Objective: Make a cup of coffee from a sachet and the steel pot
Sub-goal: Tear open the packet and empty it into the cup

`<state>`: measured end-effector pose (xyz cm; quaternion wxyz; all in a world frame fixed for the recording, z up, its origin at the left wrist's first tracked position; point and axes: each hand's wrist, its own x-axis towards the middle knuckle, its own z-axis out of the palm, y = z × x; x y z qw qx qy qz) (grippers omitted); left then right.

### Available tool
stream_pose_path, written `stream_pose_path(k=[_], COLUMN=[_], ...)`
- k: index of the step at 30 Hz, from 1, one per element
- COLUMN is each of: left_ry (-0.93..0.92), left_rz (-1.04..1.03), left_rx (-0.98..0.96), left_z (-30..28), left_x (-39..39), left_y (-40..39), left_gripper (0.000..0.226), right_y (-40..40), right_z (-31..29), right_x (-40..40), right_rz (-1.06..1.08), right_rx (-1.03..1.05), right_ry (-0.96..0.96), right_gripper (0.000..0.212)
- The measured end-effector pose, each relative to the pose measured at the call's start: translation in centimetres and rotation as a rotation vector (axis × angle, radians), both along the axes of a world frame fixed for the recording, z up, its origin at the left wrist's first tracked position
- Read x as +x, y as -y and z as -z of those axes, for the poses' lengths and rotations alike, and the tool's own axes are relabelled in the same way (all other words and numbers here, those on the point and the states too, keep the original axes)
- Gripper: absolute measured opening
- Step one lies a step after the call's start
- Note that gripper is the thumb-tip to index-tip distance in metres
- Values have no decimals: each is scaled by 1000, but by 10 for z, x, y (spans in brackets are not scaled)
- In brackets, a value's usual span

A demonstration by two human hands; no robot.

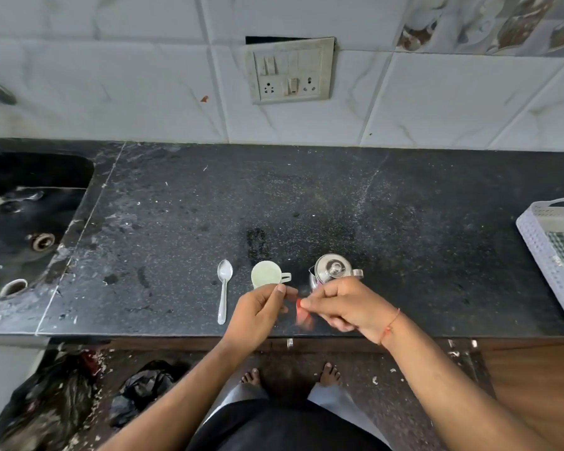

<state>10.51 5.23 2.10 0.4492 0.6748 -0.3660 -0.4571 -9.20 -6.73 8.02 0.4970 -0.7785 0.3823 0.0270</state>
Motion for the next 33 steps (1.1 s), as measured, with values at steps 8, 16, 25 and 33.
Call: stream_pose_path(k=[8, 16, 25, 33], left_ry=[-34, 52, 62, -214], left_rz=[100, 305, 379, 335], left_rx=[-141, -229, -257, -176], left_z=[5, -7, -9, -8], left_x=[33, 47, 59, 58], left_y=[-12, -16, -3, 12], left_gripper=[23, 7, 19, 14], right_y=[-24, -35, -31, -25], right_z=[-1, 0, -11, -15], right_x=[35, 49, 54, 54], right_rz=[160, 101, 154, 146], right_rx=[-66, -186, -187, -225], right_ry=[-66, -59, 24, 53], right_gripper=[21, 19, 8, 9])
